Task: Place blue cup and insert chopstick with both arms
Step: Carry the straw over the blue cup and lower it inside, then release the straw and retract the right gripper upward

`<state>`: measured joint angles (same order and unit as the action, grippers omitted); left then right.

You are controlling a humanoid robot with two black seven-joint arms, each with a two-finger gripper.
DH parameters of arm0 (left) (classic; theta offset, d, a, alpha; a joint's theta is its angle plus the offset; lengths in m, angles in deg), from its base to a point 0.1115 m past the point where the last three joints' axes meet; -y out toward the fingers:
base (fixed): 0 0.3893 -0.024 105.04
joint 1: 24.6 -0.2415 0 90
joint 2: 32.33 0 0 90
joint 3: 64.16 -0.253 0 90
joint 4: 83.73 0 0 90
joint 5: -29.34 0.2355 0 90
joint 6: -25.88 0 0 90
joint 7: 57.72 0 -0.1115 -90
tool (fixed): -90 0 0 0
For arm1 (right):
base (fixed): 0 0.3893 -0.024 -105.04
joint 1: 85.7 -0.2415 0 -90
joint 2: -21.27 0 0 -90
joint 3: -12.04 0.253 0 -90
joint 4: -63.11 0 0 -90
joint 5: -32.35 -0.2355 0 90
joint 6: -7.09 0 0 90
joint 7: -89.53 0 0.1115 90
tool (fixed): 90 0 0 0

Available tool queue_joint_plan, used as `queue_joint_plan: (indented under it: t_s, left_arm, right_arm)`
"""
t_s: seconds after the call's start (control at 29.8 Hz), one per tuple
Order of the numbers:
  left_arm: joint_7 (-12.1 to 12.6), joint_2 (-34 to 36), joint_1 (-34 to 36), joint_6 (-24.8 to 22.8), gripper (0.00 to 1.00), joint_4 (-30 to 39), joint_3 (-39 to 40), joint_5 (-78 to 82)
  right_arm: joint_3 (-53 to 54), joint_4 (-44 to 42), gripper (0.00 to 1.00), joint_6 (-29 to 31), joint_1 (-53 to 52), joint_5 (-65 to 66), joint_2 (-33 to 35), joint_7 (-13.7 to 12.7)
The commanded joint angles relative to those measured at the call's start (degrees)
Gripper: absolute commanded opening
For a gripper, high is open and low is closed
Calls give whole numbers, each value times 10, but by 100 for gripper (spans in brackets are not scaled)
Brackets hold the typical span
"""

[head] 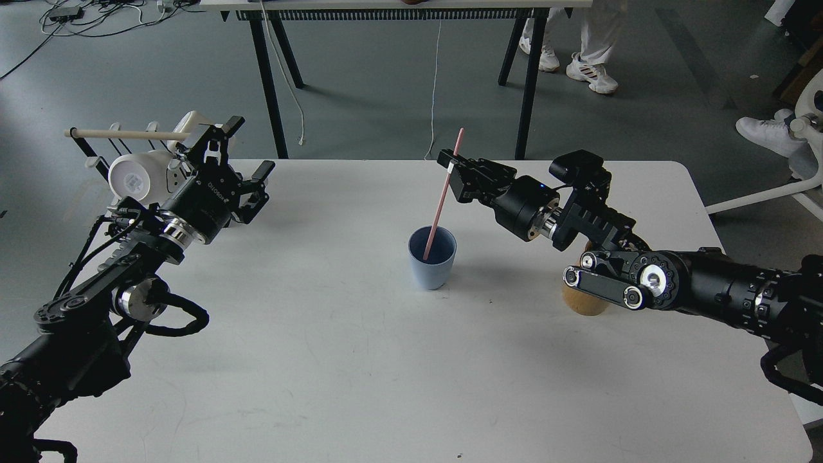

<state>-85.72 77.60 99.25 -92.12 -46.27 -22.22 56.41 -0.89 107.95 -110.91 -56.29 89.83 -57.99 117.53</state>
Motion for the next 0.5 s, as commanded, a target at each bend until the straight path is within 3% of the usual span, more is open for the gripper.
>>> queue_joint_plan:
  t_s: [0.0,0.2,0.34,0.47]
  left_arm:
    - [0,-1,0,0,92,0,1,0]
    - [0,-1,-1,0,92,0,1,0]
    - [0,-1,0,0,92,0,1,0]
    - [0,-1,0,0,92,0,2,0]
  right_arm:
    - [0,1,63,0,-1,-1,-7,0]
    - [6,4,90,0,-2,-3,-9,0]
    - [25,9,92,0,-5,-9,-8,0]
    - [115,42,92,0,-7,-12,16,0]
